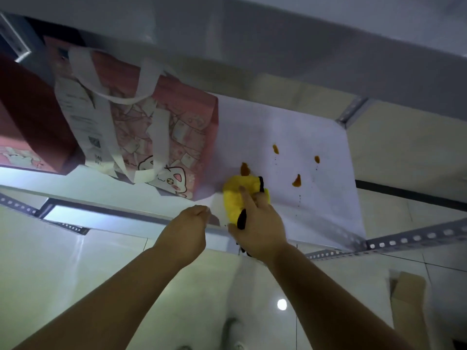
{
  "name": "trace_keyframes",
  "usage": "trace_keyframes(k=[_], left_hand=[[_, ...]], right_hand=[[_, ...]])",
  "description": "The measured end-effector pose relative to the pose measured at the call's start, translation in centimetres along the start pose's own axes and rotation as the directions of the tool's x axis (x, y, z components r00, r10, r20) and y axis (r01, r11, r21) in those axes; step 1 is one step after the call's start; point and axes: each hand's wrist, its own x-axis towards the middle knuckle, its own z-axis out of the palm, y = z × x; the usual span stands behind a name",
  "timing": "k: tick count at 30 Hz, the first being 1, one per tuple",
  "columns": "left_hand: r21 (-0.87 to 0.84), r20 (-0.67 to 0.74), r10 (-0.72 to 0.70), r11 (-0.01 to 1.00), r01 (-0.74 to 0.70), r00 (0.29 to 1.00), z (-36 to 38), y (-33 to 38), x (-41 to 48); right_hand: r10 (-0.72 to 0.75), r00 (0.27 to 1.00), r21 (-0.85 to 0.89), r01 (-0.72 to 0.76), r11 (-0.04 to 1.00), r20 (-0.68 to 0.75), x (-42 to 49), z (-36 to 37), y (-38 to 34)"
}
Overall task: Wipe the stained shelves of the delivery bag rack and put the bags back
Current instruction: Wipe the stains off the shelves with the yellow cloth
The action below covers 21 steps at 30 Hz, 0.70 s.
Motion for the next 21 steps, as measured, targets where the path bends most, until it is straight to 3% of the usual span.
trace_keyframes(k=[6, 14, 21], left_hand=[[0.011, 0.065, -0.013, 1.0, 0.013, 0.998, 0.3, -1.6, -0.5], [-0.068, 0.026, -0.01, 0.998, 0.012, 1.0, 0.5, -2.2, -0.2], [-0.089, 0.001, 0.04, 0.995, -0.04, 0.999, 0.9, -2.7, -0.2]], right_hand=[[-0.153, 0.987, -0.161, 0.157, 0.974, 0.039, -1.3, 0.9, 0.6], [0.019, 0.985, -0.271, -0.066, 0.96, -0.173, -4.1, 1.3, 1.0], [0.004, 0.993, -0.296, -0.038, 0.955, -0.114, -3.2, 3.4, -2.9]])
